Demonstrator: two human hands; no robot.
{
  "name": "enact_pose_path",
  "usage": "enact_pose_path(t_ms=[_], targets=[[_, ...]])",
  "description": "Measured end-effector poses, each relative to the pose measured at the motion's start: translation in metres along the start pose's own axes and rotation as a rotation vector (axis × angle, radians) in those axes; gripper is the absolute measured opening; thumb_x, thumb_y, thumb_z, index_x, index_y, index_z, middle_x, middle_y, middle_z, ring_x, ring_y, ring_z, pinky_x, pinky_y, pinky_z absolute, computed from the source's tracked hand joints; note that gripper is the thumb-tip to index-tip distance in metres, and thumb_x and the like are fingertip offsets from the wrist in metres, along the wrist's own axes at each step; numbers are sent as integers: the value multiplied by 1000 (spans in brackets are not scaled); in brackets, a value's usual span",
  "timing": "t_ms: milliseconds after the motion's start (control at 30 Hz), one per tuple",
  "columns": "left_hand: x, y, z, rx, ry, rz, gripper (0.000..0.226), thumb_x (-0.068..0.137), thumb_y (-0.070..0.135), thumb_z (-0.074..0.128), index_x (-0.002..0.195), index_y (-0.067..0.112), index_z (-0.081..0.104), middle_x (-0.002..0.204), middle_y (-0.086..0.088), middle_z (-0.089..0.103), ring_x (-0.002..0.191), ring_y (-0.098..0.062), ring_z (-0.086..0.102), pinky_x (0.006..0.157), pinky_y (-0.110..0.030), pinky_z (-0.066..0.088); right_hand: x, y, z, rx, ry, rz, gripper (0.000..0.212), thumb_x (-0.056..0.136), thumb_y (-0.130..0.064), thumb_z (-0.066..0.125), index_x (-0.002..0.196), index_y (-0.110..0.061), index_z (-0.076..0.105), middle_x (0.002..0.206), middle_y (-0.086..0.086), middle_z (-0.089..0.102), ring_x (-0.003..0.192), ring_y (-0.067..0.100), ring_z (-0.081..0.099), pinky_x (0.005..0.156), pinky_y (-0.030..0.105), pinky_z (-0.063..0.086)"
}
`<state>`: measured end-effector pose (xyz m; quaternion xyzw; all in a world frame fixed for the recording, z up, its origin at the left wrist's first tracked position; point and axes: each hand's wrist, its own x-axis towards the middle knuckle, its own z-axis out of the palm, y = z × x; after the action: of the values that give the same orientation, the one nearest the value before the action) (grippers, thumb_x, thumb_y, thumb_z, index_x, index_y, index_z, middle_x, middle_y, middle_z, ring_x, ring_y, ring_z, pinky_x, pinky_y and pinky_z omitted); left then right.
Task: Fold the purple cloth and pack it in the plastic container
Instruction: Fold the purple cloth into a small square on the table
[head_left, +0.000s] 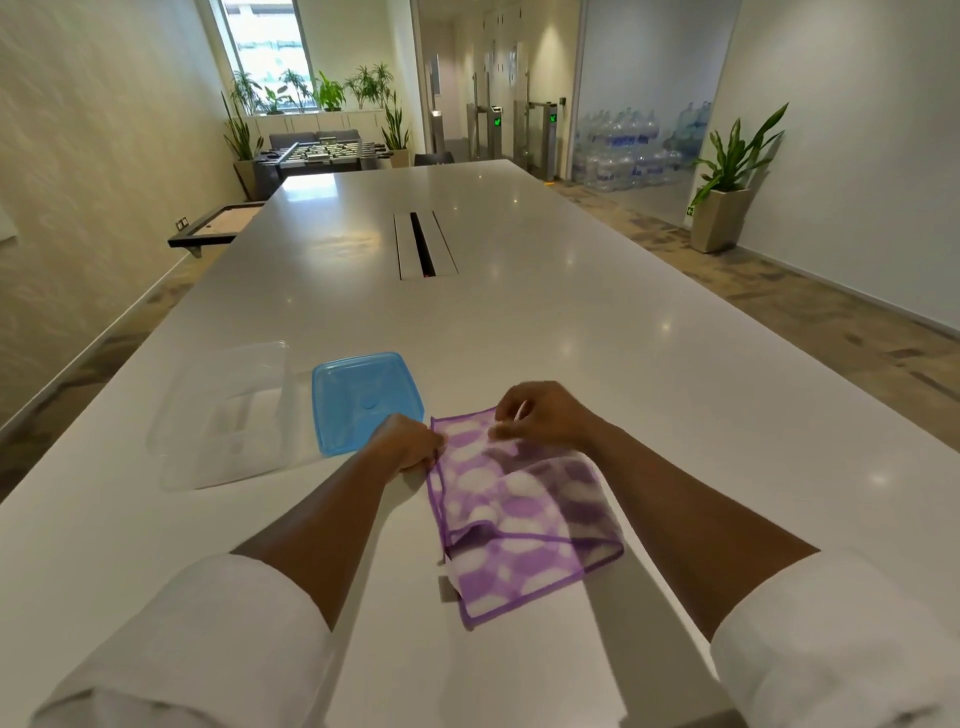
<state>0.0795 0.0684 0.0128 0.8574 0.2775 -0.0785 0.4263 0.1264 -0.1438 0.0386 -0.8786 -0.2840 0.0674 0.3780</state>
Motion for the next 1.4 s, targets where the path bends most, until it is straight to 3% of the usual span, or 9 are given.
enact_pose_path(t_ms=[233,433,533,667,767,900,1133,1233,1400], targets=[[-9,-3,4,378,103,2,10,74,14,62,82,8,61,71,-4,54,60,-15,48,50,-25,36,-5,-50,17,-361,-614,164,68,71,-55,79,128,-28,56,124,-5,54,114,19,52,99,34,45],[-2,-12,6,316,243,41,24,81,25,70,97,10,63,87,-8,65,75,-21,59,55,-27,39,-6,-50,39,-523,-762,123,115,52,-59,87,147,-46,24,159,-10,14,145,32,23,110,57,35],[1,-18,4,274,302,51,27,82,30,70,99,10,65,90,-8,67,79,-22,61,61,-29,42,-13,-43,44,-499,-657,38,93,73,-48,79,150,-38,27,163,-5,10,147,28,22,115,48,31],[-1,-19,3,239,311,61,24,82,23,69,100,8,67,93,-10,69,79,-23,60,65,-29,43,-18,-38,38,-230,-416,45,42,97,-39,52,138,-26,54,146,3,50,127,25,51,105,35,39],[-3,-17,3,235,289,53,22,82,18,65,100,5,65,94,-11,67,80,-25,59,66,-30,43,-22,-36,24,155,-153,171,37,100,-39,48,129,-20,62,114,2,64,92,11,58,76,20,44],[-3,-11,5,176,253,72,24,88,21,56,103,4,66,95,-11,66,81,-24,59,64,-31,41,-20,-27,3,444,182,216,31,99,-34,53,105,-10,71,101,7,70,86,18,62,79,30,47],[-1,25,7,-745,-14,-134,48,95,56,47,88,9,53,72,-8,61,47,-16,57,70,-34,58,-23,-24,-23,588,184,206,19,91,-33,65,95,-19,76,94,-1,72,84,15,65,73,24,49],[3,39,2,-833,-28,-160,30,96,42,56,91,12,53,68,-4,58,43,-11,55,36,-17,44,-27,-25,-30,579,162,172,12,90,-32,68,90,-23,76,91,-2,72,82,14,67,71,21,51],[10,55,-10,-751,41,-170,12,87,9,52,77,13,52,62,-2,54,22,-4,37,32,-9,32,-33,-16,-44,486,229,142,21,89,-35,68,93,-16,77,87,-4,72,77,8,68,67,15,52]])
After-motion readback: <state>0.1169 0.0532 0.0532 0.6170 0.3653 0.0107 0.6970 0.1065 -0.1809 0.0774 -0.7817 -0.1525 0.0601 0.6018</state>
